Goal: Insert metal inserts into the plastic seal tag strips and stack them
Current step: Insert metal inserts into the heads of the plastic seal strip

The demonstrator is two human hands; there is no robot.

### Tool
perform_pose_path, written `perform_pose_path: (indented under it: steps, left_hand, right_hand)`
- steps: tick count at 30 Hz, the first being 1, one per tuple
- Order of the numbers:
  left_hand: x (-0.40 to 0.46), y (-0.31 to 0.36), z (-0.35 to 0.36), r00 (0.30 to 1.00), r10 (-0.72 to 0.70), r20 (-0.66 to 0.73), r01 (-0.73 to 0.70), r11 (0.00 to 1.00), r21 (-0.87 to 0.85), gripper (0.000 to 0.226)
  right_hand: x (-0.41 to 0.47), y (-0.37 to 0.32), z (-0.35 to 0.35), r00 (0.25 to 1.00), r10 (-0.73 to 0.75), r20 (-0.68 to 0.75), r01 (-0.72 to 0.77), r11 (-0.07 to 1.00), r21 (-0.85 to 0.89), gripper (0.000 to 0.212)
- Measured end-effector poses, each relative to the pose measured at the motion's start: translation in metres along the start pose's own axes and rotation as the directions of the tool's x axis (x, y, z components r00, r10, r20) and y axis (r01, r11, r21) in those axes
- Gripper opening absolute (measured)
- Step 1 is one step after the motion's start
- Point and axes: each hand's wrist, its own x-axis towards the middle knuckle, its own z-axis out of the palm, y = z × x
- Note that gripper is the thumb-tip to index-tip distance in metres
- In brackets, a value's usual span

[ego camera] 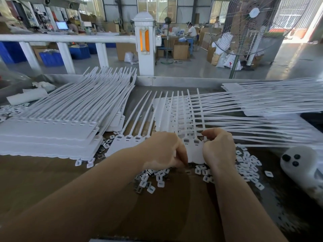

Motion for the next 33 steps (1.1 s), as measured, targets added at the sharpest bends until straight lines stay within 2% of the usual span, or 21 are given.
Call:
perform_pose_path:
  steps: [6, 10, 15, 21, 24, 26, 29, 33]
  left_hand:
    - [0.002, 0.01, 0.016, 1.0, 0.02, -0.004, -0.019, 0.981, 0.194, 0.029]
    - [0.001, 0.012, 0.017, 1.0, 0.02, -0.01, -0.017, 0.969, 0.246, 0.027]
    - [-0.001, 0.012, 0.021, 0.992, 0.121, -0.048, -0.097, 0.934, 0.344, 0.026]
    - [0.003, 0.006, 0.024, 0.996, 0.056, -0.066, -0.044, 0.985, 0.168, 0.02]
    - [0.008, 0.003, 0.018, 0.993, -0.034, -0.117, 0.027, 0.998, -0.056, 0.004]
    - [0.016, 0.003, 0.013, 0.981, -0.102, -0.167, 0.073, 0.983, -0.171, 0.011]
    - [0.034, 0.004, 0.009, 0.967, -0.156, -0.203, 0.118, 0.975, -0.188, 0.008]
    - [0.057, 0.008, 0.011, 0.969, -0.182, -0.167, 0.143, 0.965, -0.221, 0.013]
  right_hand:
    - [0.001, 0.001, 0.0, 1.0, 0.012, 0.008, -0.012, 1.0, -0.004, 0.035]
    - [0.002, 0.002, 0.0, 1.0, 0.015, -0.003, -0.015, 1.0, 0.001, 0.032]
    - [0.005, 0.003, 0.001, 1.0, 0.015, -0.011, -0.015, 0.999, 0.034, 0.027]
    - [0.007, 0.004, 0.001, 0.999, 0.052, -0.016, -0.049, 0.989, 0.139, 0.033]
    - [0.008, 0.005, 0.002, 0.998, 0.061, -0.026, -0.055, 0.981, 0.189, 0.032]
    - [0.009, 0.006, 0.002, 0.997, 0.064, -0.035, -0.055, 0.977, 0.207, 0.036]
    - [0.01, 0.007, 0.002, 0.996, 0.071, -0.046, -0.059, 0.97, 0.236, 0.038]
    - [0.012, 0.008, 0.003, 0.994, 0.089, -0.057, -0.069, 0.954, 0.291, 0.04]
